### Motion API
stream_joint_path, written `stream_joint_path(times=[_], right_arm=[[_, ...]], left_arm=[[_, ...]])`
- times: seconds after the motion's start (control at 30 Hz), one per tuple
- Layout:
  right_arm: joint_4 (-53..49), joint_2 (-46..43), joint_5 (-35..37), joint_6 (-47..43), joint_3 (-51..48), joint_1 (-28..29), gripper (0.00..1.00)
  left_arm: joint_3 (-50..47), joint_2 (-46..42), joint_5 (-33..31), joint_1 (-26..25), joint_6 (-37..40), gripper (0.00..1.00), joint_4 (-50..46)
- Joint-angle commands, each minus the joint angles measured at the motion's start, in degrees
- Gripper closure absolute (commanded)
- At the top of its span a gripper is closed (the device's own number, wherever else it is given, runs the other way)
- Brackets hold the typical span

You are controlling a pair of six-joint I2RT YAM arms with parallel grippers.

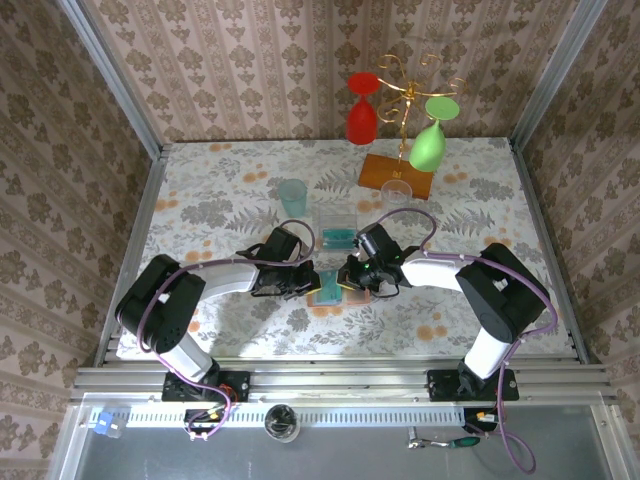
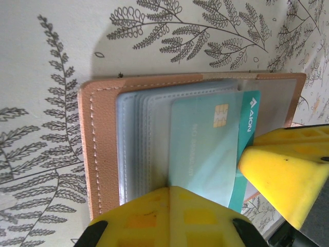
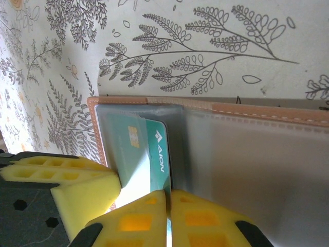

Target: Take the credit cards out of the card holder

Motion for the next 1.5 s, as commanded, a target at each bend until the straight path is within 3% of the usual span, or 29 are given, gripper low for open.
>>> stream_joint_path(times=[0.0,0.67,1.47], right_arm=[[-1.12,-1.27,0.16,-1.21,-1.23,-0.7,0.93],[-16.61,-7.36,6.65,-9.55,1.72,-2.8,0.97],[-15.58,-7.06,6.29,-7.73,3.14,-1.87,0.96]], left_arm=[[0.56,0.81,-0.57,-0.06,1.52,1.0,-2.34],[-0.08,0.17,-0.57,0.02,1.23,1.0,-1.68],[0.24,-0.09,-0.39,0.18,1.27,1.0,-1.89]])
